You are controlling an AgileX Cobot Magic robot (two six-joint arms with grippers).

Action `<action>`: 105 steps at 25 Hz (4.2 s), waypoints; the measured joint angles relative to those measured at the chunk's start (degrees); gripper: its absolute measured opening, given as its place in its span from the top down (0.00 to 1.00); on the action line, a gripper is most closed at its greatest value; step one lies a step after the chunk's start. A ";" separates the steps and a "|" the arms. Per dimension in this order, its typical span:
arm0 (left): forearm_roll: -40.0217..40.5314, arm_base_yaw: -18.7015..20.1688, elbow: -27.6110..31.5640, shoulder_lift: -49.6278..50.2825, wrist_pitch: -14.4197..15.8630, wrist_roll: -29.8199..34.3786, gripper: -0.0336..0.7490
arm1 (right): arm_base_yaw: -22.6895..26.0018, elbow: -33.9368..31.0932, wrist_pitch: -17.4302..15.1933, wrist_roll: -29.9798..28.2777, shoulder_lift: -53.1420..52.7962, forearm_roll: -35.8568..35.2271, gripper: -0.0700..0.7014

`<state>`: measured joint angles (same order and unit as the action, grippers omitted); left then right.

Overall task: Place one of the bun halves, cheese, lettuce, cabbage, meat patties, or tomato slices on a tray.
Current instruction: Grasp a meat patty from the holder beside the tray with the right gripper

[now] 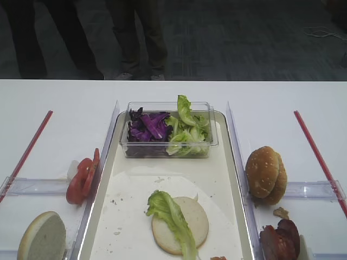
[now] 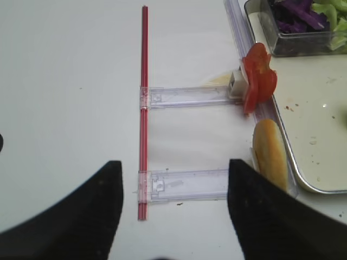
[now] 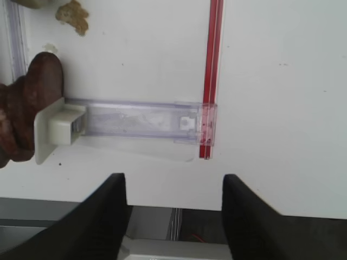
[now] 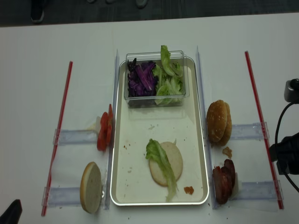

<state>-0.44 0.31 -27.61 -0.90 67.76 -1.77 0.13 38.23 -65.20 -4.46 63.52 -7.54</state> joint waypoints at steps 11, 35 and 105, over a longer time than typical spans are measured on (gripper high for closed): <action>0.00 0.00 0.00 0.00 0.00 0.00 0.45 | 0.00 0.36 0.80 -1.97 2.38 -5.09 0.34; 0.00 0.00 0.00 0.00 0.00 0.00 0.45 | -20.94 0.61 8.86 7.60 9.39 -7.91 0.40; 0.00 0.00 0.00 0.00 0.00 0.00 0.45 | -31.96 6.97 10.74 14.68 24.96 -6.76 0.76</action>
<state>-0.44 0.31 -27.61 -0.90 67.76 -1.77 -31.83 45.19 -54.45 10.21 88.48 -14.30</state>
